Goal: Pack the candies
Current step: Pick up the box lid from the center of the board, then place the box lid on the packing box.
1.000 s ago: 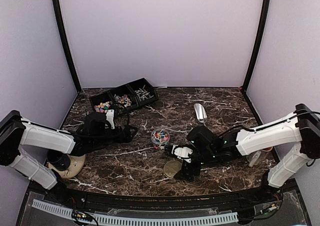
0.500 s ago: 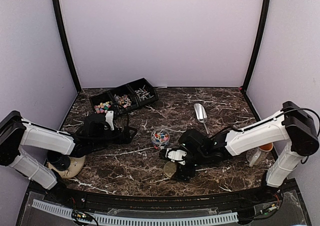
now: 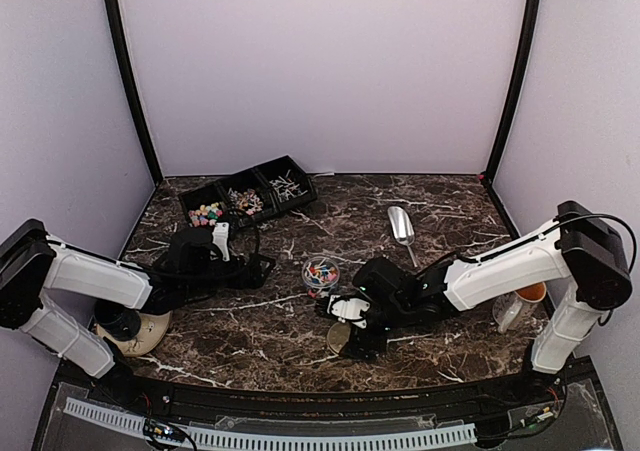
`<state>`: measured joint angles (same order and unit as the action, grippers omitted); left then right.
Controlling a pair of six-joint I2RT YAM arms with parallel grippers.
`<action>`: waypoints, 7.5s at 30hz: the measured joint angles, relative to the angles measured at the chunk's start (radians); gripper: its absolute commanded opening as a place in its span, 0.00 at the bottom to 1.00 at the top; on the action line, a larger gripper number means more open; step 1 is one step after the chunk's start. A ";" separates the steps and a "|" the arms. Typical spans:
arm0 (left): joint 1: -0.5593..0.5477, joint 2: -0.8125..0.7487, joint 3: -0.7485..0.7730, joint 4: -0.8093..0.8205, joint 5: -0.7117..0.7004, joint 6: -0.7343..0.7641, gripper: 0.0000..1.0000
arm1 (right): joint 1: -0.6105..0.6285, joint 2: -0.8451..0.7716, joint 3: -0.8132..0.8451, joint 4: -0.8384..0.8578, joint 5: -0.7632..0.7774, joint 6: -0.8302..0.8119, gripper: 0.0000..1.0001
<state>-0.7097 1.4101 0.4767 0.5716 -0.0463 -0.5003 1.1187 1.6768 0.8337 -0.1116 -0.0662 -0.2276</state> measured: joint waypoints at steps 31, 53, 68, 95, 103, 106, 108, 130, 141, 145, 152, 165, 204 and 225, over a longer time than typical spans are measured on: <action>0.000 0.019 0.000 0.003 0.008 -0.001 0.98 | 0.001 0.025 0.007 0.005 -0.012 0.016 0.79; 0.000 0.182 -0.004 0.182 0.188 0.026 0.98 | -0.023 -0.119 0.144 -0.100 0.091 -0.019 0.79; 0.000 0.404 -0.079 0.615 0.312 0.105 0.98 | -0.178 0.146 0.462 -0.161 0.102 -0.092 0.79; 0.000 0.560 -0.113 0.971 0.323 0.096 0.99 | -0.205 0.276 0.596 -0.273 -0.028 -0.063 0.80; 0.000 0.567 -0.113 0.984 0.323 0.095 0.99 | -0.212 0.288 0.616 -0.290 -0.029 -0.051 0.81; 0.000 0.569 -0.113 0.984 0.323 0.095 0.99 | -0.212 0.301 0.621 -0.295 -0.032 -0.048 0.81; 0.000 0.570 -0.113 0.984 0.323 0.095 0.99 | -0.212 0.306 0.626 -0.296 -0.035 -0.047 0.81; 0.000 0.576 -0.113 0.985 0.303 0.084 0.99 | -0.207 0.307 0.584 -0.200 0.028 0.164 0.81; 0.000 0.615 -0.064 0.980 0.331 0.085 0.99 | -0.176 0.240 0.492 -0.178 0.096 0.196 0.81; 0.000 0.666 -0.006 0.982 0.388 0.097 0.99 | -0.176 0.198 0.451 -0.201 0.093 0.203 0.82; 0.000 0.783 0.087 1.043 0.519 0.204 0.99 | -0.176 0.138 0.396 -0.251 0.087 0.212 0.82; -0.035 0.901 0.230 1.045 0.723 0.444 0.99 | -0.176 0.085 0.344 -0.278 0.084 0.222 0.83; -0.119 0.972 0.420 0.908 0.690 0.586 0.91 | -0.176 0.044 0.277 -0.276 0.058 0.229 0.95; -0.119 0.973 0.415 0.920 0.703 0.586 0.90 | -0.178 -0.104 0.144 -0.237 0.009 0.116 0.97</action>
<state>-0.8288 2.3829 0.8917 1.4914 0.6567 0.0860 0.9409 1.5726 0.9775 -0.3481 -0.0570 -0.1120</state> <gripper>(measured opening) 0.915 0.973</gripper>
